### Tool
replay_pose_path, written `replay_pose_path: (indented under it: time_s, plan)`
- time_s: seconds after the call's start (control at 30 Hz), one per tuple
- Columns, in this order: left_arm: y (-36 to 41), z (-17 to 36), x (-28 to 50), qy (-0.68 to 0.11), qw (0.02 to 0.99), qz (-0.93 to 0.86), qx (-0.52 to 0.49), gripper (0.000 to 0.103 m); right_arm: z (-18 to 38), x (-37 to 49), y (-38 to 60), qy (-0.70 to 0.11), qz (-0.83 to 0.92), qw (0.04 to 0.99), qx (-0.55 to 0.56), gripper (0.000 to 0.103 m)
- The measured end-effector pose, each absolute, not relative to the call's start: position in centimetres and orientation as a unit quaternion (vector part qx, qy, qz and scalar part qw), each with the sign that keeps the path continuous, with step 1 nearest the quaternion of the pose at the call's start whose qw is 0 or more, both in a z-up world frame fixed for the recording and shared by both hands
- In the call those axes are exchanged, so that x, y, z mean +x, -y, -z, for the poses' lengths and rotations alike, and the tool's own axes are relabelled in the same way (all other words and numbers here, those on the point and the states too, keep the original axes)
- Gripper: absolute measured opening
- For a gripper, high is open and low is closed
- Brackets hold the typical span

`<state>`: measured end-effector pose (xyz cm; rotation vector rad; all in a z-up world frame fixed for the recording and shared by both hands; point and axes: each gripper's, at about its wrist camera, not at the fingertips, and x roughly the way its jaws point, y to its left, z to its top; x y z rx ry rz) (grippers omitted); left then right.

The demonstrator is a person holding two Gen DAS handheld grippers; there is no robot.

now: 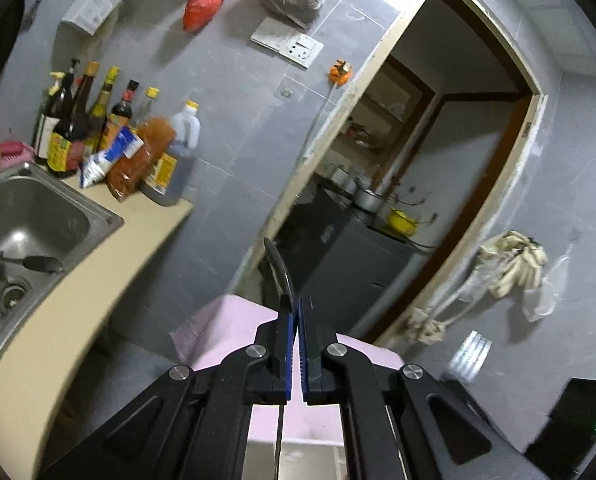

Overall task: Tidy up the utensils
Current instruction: 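Lower both knives into the white caddy and open both tools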

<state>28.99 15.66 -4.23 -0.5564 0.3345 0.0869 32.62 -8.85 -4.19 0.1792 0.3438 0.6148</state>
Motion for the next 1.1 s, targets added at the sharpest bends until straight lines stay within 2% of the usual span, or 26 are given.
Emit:
replay_pose_path:
  time_s: [0.43,0.8,0.87,0.9,0.93,1.03,1.1]
  plan:
    - [-14.9,6.0,29.7,-0.144,0.952,-0.096,-0.252,0.003,6.3,33.1,7.9,-0.171,-0.287,0.939,0.084,0.003]
    - [-13.0,5.8,28.5,-0.183,0.961,-0.09,-0.187,0.004,7.1,33.4,8.3,-0.211,-0.303,0.925,0.092,0.005]
    - [-13.2,5.8,28.2,-0.195,0.958,-0.09,-0.191,0.011,7.0,33.3,8.7,-0.217,-0.302,0.923,0.099,0.015]
    - [-13.4,5.7,28.0,-0.199,0.956,-0.093,-0.195,0.014,7.0,33.2,8.9,-0.217,-0.302,0.923,0.103,0.025]
    - [-13.5,5.6,27.8,-0.199,0.955,-0.094,-0.198,0.021,6.8,33.0,9.2,-0.215,-0.307,0.921,0.11,0.029]
    - [-13.8,5.0,27.2,-0.203,0.953,-0.096,-0.201,0.033,6.2,32.5,9.5,-0.215,-0.305,0.921,0.112,0.029]
    - [-13.9,4.6,26.8,-0.202,0.952,-0.098,-0.207,0.035,5.6,32.1,10.1,-0.21,-0.299,0.923,0.118,0.029]
